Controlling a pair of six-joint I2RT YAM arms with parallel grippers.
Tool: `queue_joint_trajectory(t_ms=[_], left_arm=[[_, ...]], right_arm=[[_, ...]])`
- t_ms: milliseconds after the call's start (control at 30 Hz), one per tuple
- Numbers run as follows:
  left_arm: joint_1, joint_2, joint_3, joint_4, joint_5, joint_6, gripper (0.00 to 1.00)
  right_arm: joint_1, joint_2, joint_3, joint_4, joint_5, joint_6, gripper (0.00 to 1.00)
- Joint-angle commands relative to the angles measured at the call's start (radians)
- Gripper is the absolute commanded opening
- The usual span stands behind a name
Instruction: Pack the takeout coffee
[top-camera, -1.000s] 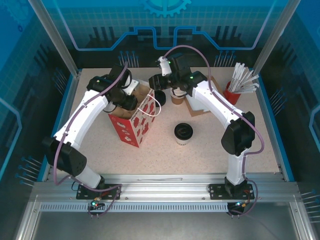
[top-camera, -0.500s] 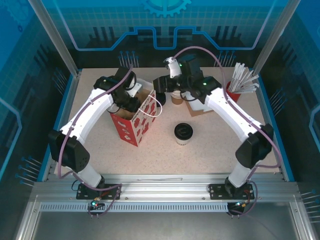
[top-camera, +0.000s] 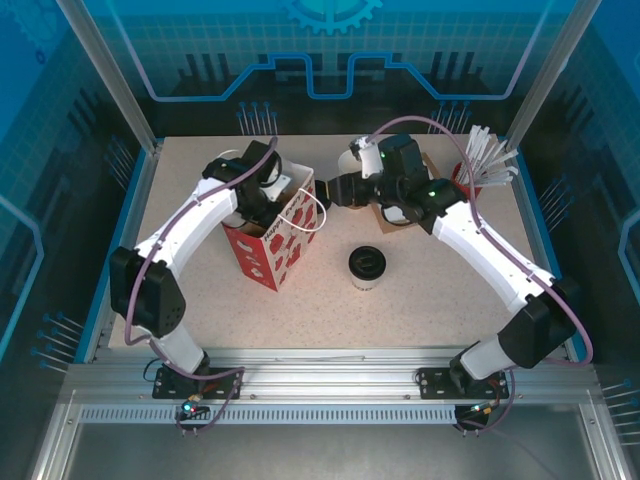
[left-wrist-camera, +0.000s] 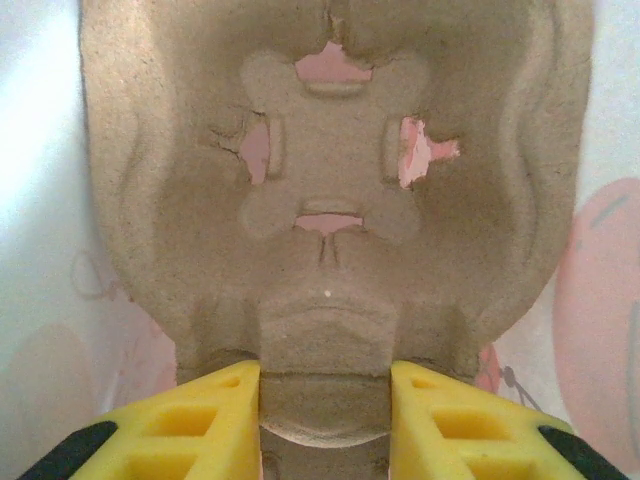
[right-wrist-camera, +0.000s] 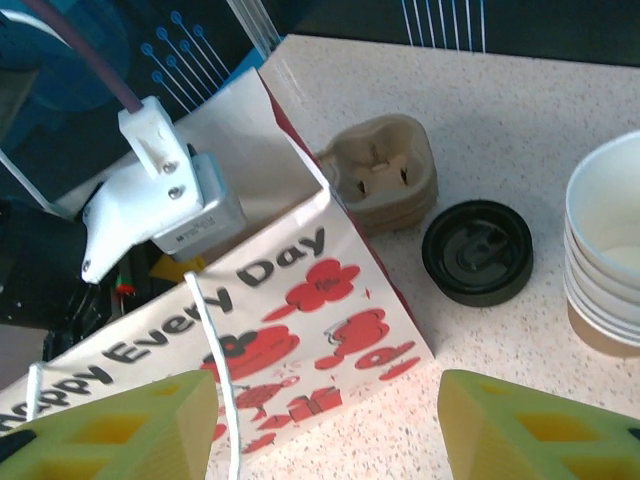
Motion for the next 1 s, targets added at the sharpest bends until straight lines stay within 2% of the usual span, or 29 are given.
queue_joint_trajectory(t_ms=[0, 400, 967], left_arm=[[-0.006, 0.035, -0.025, 0.027, 0.016, -0.017, 0.34], [-0.035, 0.106, -0.158, 0.16, 0.009, -0.052, 0.37], [-0.059, 0.185, -0.32, 0.348, 0.003, -0.082, 0.45]], right_arm=[[-0.011, -0.058, -0.037, 0.022, 0.014, -0.014, 0.62], [-0.007, -0.163, -0.145, 0.003, 0.038, -0.015, 0.64], [-0.004, -0.151, -0.179, 0.013, 0.042, -0.006, 0.64]])
